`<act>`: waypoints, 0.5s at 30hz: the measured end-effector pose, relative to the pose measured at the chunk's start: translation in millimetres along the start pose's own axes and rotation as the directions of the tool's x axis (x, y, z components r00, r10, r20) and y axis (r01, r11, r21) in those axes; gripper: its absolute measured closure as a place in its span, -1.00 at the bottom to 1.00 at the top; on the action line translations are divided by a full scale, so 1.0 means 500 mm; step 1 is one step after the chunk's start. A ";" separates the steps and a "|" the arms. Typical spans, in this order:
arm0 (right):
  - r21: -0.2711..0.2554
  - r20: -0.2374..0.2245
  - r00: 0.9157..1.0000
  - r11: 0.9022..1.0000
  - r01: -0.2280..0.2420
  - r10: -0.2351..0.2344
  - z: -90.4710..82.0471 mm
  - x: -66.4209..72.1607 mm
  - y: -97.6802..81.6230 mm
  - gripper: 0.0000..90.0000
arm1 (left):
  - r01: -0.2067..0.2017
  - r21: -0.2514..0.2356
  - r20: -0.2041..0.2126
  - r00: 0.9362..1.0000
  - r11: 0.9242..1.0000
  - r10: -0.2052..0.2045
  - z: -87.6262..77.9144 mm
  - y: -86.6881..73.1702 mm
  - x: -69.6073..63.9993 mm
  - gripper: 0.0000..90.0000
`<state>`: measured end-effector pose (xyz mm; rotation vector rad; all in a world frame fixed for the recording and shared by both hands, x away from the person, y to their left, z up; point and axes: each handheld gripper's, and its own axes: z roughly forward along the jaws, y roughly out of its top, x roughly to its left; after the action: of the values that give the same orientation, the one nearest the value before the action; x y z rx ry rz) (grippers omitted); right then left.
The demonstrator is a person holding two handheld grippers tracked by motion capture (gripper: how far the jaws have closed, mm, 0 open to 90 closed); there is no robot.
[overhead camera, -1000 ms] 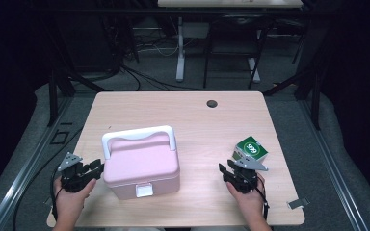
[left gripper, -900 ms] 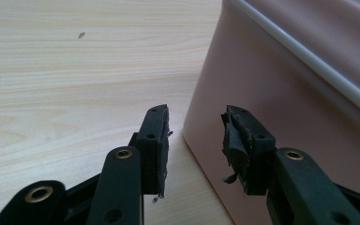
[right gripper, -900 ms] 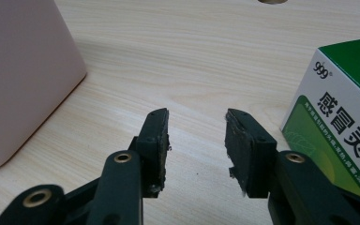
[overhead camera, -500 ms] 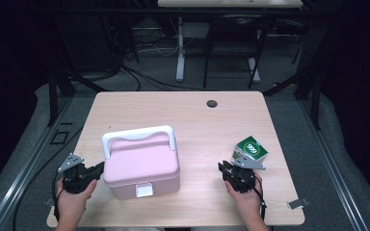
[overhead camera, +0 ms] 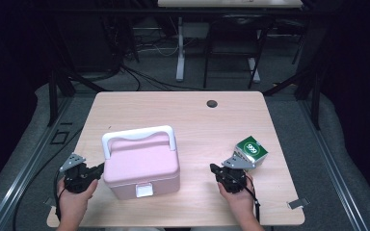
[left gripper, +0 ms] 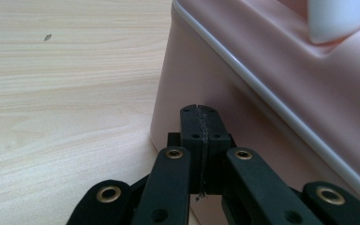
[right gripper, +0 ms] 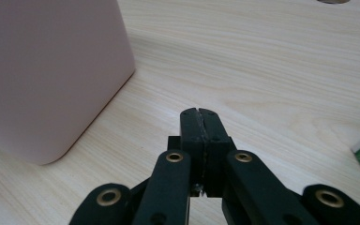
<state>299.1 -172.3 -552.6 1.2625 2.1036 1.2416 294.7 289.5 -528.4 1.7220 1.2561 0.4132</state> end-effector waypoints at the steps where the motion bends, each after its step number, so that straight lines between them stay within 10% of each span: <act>1: 0.002 -0.007 1.000 1.000 0.007 -0.007 0.002 0.004 0.001 1.00 | 0.003 -0.001 0.002 1.000 1.000 -0.003 0.001 0.000 0.001 1.00; 15: 0.011 -0.056 0.997 0.998 0.058 -0.058 0.016 0.035 0.003 0.99 | -0.018 0.019 0.047 0.999 1.000 0.017 0.042 0.007 -0.027 1.00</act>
<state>296.7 -153.3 -553.7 1.1763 2.1746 1.2542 305.9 267.3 -532.9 1.7504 1.2153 0.3701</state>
